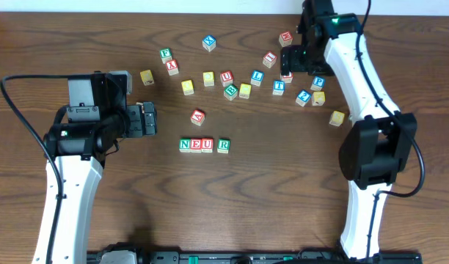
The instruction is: Spell out NEURIPS
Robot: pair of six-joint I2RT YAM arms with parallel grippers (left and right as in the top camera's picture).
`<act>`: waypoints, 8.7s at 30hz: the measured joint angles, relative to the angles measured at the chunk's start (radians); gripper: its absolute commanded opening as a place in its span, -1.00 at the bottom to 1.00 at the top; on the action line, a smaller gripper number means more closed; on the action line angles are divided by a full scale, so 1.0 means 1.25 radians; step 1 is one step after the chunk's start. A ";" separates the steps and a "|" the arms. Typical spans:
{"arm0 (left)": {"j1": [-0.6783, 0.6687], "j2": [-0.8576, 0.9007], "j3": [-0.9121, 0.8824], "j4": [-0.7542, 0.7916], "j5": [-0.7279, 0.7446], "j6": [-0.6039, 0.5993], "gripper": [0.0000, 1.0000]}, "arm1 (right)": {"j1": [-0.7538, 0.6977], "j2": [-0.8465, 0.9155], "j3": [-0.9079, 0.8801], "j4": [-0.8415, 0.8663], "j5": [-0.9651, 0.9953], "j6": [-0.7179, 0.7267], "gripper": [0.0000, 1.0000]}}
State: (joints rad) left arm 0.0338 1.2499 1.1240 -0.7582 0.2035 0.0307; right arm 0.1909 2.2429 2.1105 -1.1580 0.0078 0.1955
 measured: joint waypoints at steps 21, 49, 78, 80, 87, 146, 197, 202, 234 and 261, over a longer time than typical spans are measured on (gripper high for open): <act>0.000 0.000 0.000 0.000 0.000 0.000 0.96 | 0.070 0.092 0.003 0.131 0.122 0.080 0.68; 0.000 0.000 0.000 0.000 0.000 0.000 0.96 | 0.049 0.160 0.003 0.187 0.117 0.032 0.42; 0.000 0.000 0.000 0.000 0.000 0.000 0.95 | 0.047 0.160 -0.025 0.219 0.092 -0.037 -0.14; 0.000 0.000 0.000 0.000 0.000 0.000 0.96 | 0.047 0.160 -0.025 0.219 0.092 -0.040 -0.28; 0.000 0.000 0.000 0.000 0.000 0.000 0.96 | 0.047 0.160 -0.025 0.219 0.092 -0.038 -0.56; 0.000 0.000 0.000 0.000 0.000 0.000 0.96 | 0.427 -0.225 -0.435 0.119 0.083 0.286 -0.97; 0.000 0.000 0.000 0.000 0.000 0.000 0.96 | 0.506 -0.224 -0.622 0.346 0.132 0.404 -0.94; 0.000 0.000 0.000 0.000 0.000 0.000 0.96 | 0.509 -0.224 -0.622 0.354 0.132 0.404 -0.94; 0.000 0.000 0.000 0.000 0.000 0.000 0.96 | 0.509 -0.224 -0.622 0.350 0.195 0.404 -0.92; 0.000 0.000 0.000 0.000 0.000 0.000 0.96 | 0.519 -0.224 -0.648 0.374 0.216 0.422 -0.90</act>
State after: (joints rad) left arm 0.0338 1.2499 1.1240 -0.7582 0.2031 0.0307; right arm 0.8394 1.9625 1.3003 -0.6903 0.2775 0.7235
